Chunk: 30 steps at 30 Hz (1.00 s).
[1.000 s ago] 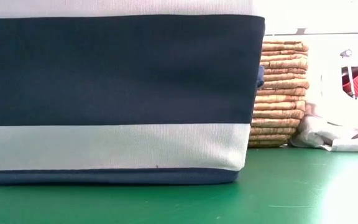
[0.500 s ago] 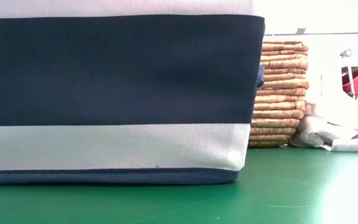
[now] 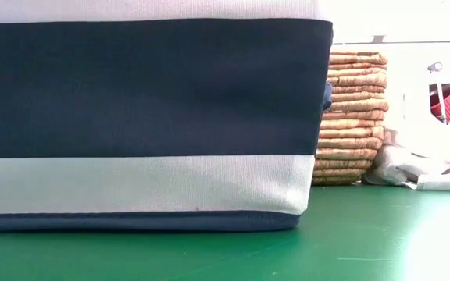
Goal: Sort clothes
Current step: Put the bottom white shorts into the blue laundry organizer
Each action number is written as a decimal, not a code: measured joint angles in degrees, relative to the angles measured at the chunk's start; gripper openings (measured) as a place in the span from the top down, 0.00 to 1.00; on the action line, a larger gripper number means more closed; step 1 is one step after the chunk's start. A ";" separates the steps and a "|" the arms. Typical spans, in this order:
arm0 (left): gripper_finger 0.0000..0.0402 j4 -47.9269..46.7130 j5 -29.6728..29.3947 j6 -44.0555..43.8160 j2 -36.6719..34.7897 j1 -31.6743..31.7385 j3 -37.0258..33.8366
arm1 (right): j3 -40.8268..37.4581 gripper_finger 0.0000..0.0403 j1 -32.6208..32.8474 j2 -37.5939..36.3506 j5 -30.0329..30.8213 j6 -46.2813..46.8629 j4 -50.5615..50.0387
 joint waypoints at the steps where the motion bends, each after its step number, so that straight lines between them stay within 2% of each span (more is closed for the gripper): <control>1: 0.67 -0.14 -0.01 0.68 -0.08 0.10 0.65 | 0.00 0.69 0.00 0.00 0.00 0.00 0.00; 5: 0.76 -0.03 -1.18 4.46 -0.08 0.18 4.08 | 0.00 0.68 0.00 0.00 0.00 0.00 0.00; 9: 0.93 1.69 -3.76 9.80 -0.08 0.28 8.52 | 0.00 0.67 0.00 0.00 0.00 0.00 0.00; 11: 0.98 3.76 -4.02 12.03 -0.10 0.92 9.76 | 0.00 0.67 0.00 0.00 0.00 0.00 0.00; 17: 0.99 13.66 -4.03 20.57 0.17 4.15 7.38 | 0.00 0.71 0.00 0.00 -0.01 0.00 0.04; 20: 1.00 18.69 -1.13 22.34 0.24 5.86 3.79 | 0.00 0.72 0.00 0.00 -0.02 0.06 0.02; 30: 1.00 23.00 4.74 20.43 0.22 6.34 -9.69 | 0.00 0.74 0.02 -0.30 -0.04 0.70 -0.68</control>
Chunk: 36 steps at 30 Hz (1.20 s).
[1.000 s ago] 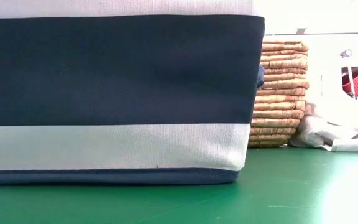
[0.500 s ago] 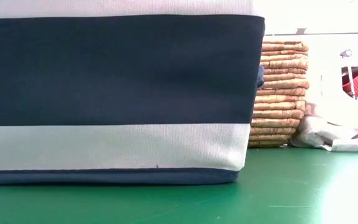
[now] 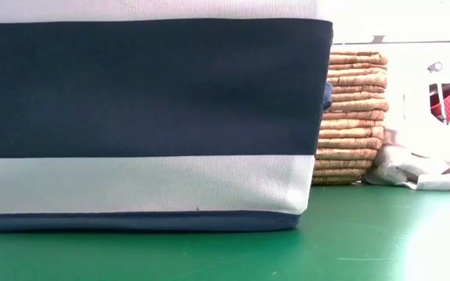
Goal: Sort clothes
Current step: Put the bottom white shorts into the blue laundry organizer, then put the green polo into the brown laundry basket
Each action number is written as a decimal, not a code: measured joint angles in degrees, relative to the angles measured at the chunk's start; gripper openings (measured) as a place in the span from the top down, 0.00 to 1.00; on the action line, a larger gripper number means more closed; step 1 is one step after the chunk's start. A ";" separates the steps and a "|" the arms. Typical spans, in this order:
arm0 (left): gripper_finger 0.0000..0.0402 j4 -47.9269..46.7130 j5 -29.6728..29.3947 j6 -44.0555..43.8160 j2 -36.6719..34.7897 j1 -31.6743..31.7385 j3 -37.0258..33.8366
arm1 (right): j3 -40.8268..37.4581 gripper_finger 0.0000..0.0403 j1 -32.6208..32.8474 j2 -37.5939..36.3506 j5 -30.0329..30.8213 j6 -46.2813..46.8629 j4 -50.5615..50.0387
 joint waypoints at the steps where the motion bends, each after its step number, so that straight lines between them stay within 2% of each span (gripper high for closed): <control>1: 1.00 0.91 0.68 -0.48 -0.06 0.00 -1.39 | 0.00 0.74 0.00 -0.10 0.01 0.03 -0.01; 8: 1.00 6.56 2.42 -2.96 -0.21 -0.10 -8.94 | 0.00 0.73 0.00 -0.51 -0.02 2.06 -2.27; 12: 1.00 6.87 2.42 -3.51 -0.23 -0.11 -9.24 | 0.02 0.75 0.02 -1.15 -0.09 3.04 -4.01; 21: 1.00 3.97 2.39 -3.58 -0.60 -0.11 -2.93 | 0.04 0.76 0.02 -4.82 -0.20 6.26 -9.39; 27: 1.00 -2.44 1.86 -3.57 -0.62 -0.11 1.18 | 0.04 0.74 0.02 -6.28 -0.60 11.81 -16.65; 32: 1.00 -7.56 1.76 -3.56 -0.60 -0.07 4.29 | -0.09 0.72 0.02 -6.46 -6.05 13.97 -16.24; 36: 1.00 -9.23 -0.40 -2.47 -0.59 -0.09 7.50 | -0.29 0.70 0.04 -6.46 -6.63 18.85 -16.39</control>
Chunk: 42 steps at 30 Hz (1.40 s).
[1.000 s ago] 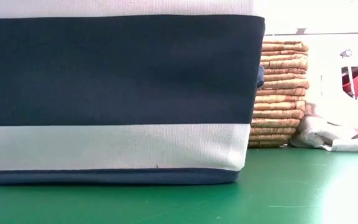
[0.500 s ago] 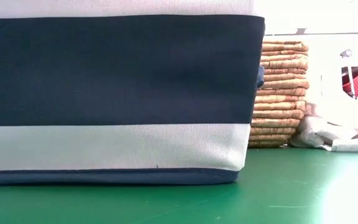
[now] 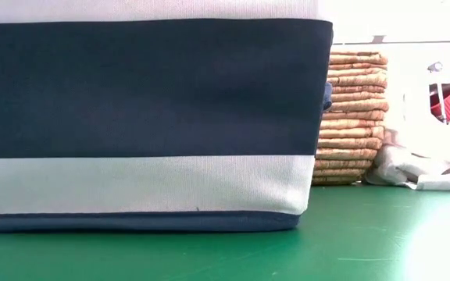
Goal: Sort clothes
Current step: Put the green polo into the brown laundry basket
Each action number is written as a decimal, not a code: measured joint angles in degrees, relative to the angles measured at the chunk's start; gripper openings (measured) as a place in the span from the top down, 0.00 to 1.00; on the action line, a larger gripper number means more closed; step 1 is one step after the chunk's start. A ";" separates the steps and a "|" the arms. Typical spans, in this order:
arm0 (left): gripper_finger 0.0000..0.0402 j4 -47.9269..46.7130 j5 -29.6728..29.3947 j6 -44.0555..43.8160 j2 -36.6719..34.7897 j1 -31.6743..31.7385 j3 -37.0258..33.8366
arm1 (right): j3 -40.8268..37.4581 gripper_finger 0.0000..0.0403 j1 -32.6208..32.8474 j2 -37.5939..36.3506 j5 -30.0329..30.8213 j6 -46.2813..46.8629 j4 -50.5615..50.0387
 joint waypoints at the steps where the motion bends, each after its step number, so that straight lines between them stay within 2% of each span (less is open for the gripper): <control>1: 1.00 -0.19 -1.22 0.55 -0.13 -0.07 1.01 | -0.02 0.69 -0.02 0.02 -0.50 0.92 0.00; 8: 1.00 -3.85 -10.49 2.66 -5.10 -0.10 6.44 | -0.11 0.63 1.74 0.02 -2.59 3.08 0.03; 15: 1.00 1.69 -16.04 2.87 -15.19 -0.09 6.07 | -4.54 0.62 10.14 0.02 -2.59 1.59 0.02; 24: 1.00 5.83 -17.20 5.55 -22.89 -0.11 1.85 | -15.12 0.66 25.34 0.02 -2.61 3.05 0.06; 29: 1.00 5.78 -17.33 6.24 -24.62 -0.09 -0.26 | -22.57 0.66 32.68 0.02 -2.64 8.40 0.13; 36: 1.00 5.79 -17.51 8.03 -24.78 -0.09 -0.50 | -34.95 0.59 38.02 0.02 -2.61 21.12 3.02; 42: 1.00 5.49 -19.41 10.14 -24.94 -0.09 -0.52 | -45.21 0.48 42.42 -0.35 -2.66 25.82 11.38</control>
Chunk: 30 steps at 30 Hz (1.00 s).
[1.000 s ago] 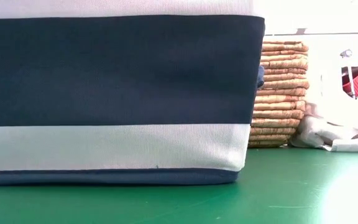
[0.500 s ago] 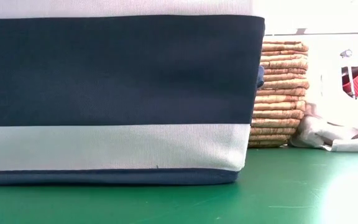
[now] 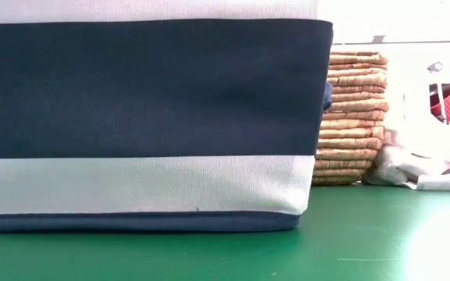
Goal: Sort clothes
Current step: Put the green polo into the brown laundry basket
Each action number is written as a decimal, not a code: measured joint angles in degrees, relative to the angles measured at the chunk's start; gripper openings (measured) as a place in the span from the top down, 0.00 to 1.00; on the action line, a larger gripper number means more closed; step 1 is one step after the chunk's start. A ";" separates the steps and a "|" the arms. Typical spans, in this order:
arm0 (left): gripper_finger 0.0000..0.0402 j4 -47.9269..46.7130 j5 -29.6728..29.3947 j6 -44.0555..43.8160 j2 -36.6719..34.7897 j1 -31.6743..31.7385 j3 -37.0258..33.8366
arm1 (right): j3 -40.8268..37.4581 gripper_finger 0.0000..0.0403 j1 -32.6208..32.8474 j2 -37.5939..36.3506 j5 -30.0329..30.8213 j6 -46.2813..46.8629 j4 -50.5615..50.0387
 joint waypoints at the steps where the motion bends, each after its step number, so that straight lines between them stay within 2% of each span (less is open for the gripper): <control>1: 1.00 -0.24 -0.01 0.34 -0.08 0.00 0.00 | -1.81 0.46 0.71 -0.24 -0.10 1.01 1.44; 9: 1.00 -1.71 0.03 0.62 -0.27 0.00 0.00 | -15.18 0.33 3.24 -1.51 -1.56 6.40 12.00; 13: 1.00 -2.18 0.05 0.62 -0.27 0.00 0.00 | -22.18 0.31 3.54 -1.51 -1.85 8.20 17.51; 19: 1.00 -3.72 0.15 0.62 -0.27 0.00 -0.02 | -32.51 0.29 3.57 -1.53 -6.32 14.53 30.92; 25: 1.00 -3.70 0.24 0.62 -0.27 0.00 -0.24 | -39.68 0.31 3.52 -1.44 -7.16 19.74 35.64; 30: 1.00 -3.68 0.24 0.62 -0.27 0.00 -0.24 | -41.75 0.44 3.54 -1.40 -7.41 19.96 36.37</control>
